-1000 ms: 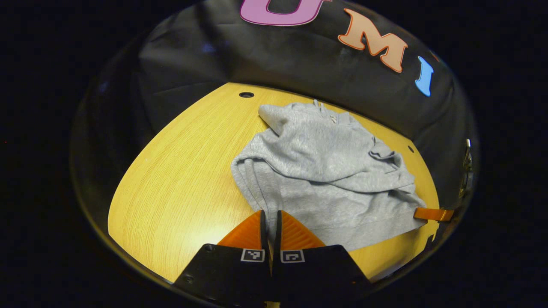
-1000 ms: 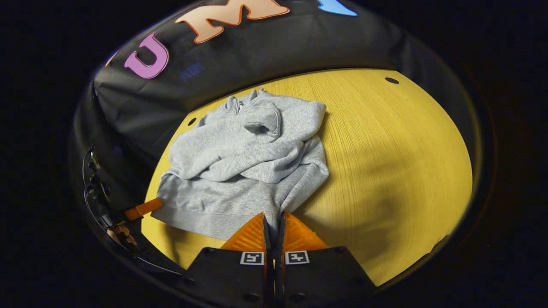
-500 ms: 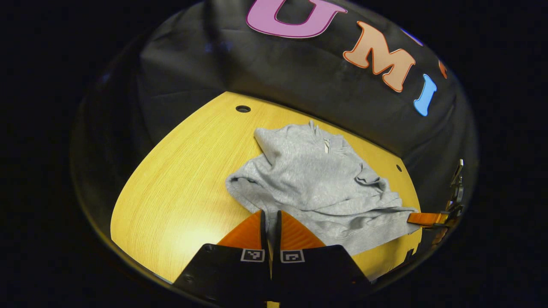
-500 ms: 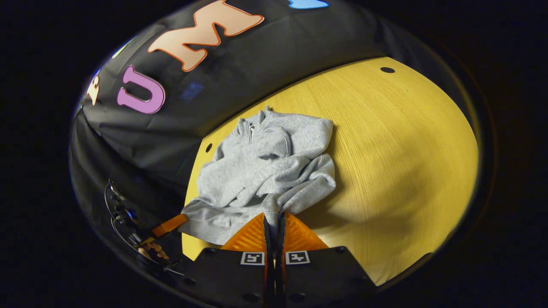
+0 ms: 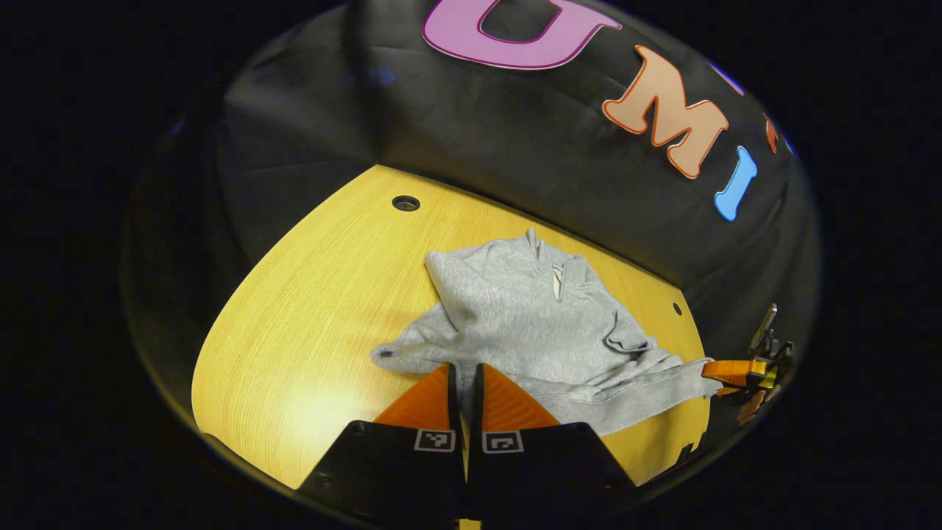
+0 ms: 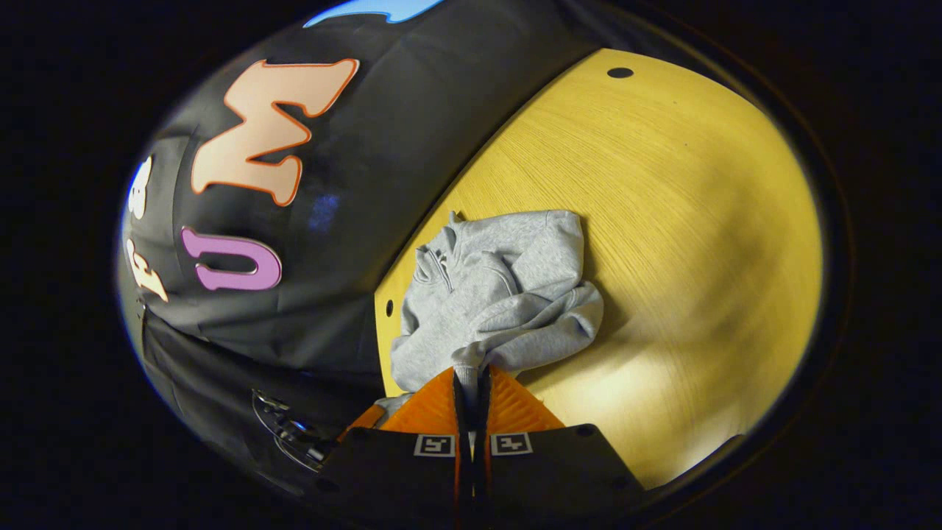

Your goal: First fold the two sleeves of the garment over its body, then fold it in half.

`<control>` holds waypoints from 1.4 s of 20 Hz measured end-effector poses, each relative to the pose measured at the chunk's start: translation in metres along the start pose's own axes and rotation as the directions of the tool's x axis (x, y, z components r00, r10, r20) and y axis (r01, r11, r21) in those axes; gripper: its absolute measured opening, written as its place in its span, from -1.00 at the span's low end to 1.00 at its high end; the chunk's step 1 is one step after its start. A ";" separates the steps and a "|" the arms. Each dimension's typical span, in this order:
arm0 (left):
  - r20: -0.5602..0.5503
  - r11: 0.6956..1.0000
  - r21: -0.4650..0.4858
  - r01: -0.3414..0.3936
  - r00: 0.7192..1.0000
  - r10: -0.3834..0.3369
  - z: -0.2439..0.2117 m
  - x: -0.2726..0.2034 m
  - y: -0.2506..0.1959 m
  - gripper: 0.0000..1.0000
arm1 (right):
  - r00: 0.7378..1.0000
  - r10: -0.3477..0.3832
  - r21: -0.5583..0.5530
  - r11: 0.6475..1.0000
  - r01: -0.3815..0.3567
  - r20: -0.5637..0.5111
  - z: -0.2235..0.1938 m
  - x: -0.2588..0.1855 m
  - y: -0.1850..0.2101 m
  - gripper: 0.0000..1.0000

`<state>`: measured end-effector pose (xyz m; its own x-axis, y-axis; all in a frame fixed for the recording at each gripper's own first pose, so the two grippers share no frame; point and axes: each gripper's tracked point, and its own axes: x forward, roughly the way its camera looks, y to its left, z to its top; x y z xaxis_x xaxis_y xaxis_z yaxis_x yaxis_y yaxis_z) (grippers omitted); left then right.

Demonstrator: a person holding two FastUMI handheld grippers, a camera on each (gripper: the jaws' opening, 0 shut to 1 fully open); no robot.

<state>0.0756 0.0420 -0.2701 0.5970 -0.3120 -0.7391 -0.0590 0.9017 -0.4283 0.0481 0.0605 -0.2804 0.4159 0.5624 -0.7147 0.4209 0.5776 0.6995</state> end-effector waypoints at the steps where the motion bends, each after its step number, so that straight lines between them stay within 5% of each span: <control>1: -0.007 1.000 -0.014 0.008 1.000 -0.009 0.004 0.006 0.000 -1.00 | 1.000 0.006 0.032 0.999 -0.006 -0.001 0.004 0.002 0.001 -0.94; 11: -0.135 0.988 -0.152 0.025 0.990 -0.046 0.024 0.077 0.013 -0.96 | 1.000 0.001 0.335 0.942 -0.004 0.008 0.050 0.070 -0.006 -0.96; 17: -0.156 0.971 -0.239 0.013 0.986 -0.052 0.031 0.102 0.022 -0.84 | 0.998 -0.054 0.335 0.942 0.037 0.042 0.063 0.100 -0.014 -0.88; 20: -0.128 0.982 -0.190 0.002 0.991 -0.027 0.040 0.103 0.022 -0.46 | 0.994 -0.049 0.297 0.955 0.019 0.096 0.072 0.101 -0.006 -0.46; 21: -0.107 0.984 -0.177 0.009 0.994 -0.029 0.046 0.101 0.019 -0.17 | 0.988 -0.068 0.259 0.965 0.030 0.138 0.079 0.098 -0.005 -0.51; 22: -0.080 0.986 -0.166 0.022 0.996 -0.035 0.053 0.100 0.015 0.00 | 0.979 -0.087 0.193 0.980 0.050 0.187 0.086 0.096 -0.008 -0.23; 23: -0.054 0.988 -0.152 0.024 0.998 -0.033 0.060 0.097 0.012 0.30 | 0.966 -0.103 0.130 0.989 0.074 0.236 0.094 0.089 -0.008 -0.22; 25: 0.015 0.993 -0.117 0.007 1.000 -0.005 0.076 0.090 0.010 0.90 | 0.943 -0.091 0.032 0.996 0.086 0.321 0.111 0.069 0.003 0.46; 26: 0.058 0.995 -0.102 0.000 0.998 0.006 0.087 0.083 0.006 0.92 | 0.933 -0.076 -0.005 0.997 0.083 0.351 0.115 0.057 0.009 0.80; 28: 0.133 0.997 -0.067 -0.022 0.991 0.031 0.104 0.067 -0.002 0.92 | 0.916 -0.055 -0.060 0.994 0.086 0.397 0.122 0.037 0.014 0.95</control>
<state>0.1987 0.0503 -0.2650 0.6961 -0.2412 -0.6762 -0.1260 0.8862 -0.4458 0.1678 0.0167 -0.2968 0.6779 0.2487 -0.6918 0.4056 0.6583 0.6342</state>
